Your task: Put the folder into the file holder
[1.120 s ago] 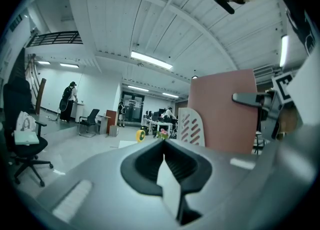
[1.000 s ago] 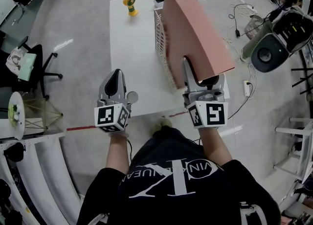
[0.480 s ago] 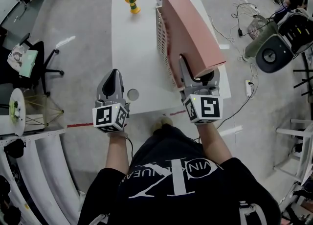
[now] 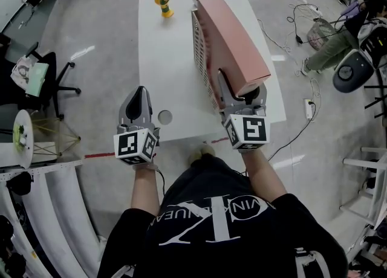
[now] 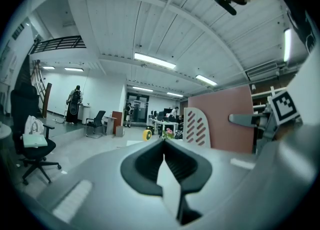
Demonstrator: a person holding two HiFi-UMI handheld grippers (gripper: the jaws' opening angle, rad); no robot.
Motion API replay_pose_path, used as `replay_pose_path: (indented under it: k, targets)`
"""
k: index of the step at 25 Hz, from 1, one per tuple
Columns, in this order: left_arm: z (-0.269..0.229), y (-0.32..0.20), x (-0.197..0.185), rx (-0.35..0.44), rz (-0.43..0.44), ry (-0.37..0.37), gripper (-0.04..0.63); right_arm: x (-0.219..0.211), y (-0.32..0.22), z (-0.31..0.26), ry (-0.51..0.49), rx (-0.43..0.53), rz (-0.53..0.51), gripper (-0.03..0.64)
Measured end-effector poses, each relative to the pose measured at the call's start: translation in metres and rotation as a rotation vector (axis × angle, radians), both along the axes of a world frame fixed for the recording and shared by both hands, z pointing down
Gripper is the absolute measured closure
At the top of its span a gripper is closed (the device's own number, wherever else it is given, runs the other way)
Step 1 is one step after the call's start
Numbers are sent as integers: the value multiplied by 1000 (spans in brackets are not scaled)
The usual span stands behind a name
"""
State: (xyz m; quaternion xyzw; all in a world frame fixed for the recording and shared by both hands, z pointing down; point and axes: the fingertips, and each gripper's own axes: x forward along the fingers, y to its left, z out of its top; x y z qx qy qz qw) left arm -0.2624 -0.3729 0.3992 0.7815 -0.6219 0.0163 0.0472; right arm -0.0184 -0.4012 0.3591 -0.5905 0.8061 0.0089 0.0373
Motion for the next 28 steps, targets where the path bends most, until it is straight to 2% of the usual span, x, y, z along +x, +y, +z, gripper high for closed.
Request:
replay_pose_path:
  k: [12,28]
  targets:
    - [10,10,-3,-17,-6,-3,595,-5,1,22,16,-31,-9,320]
    - [21,23,1,-39,-2,5,595,-7,5,44,87,-101,-46,298]
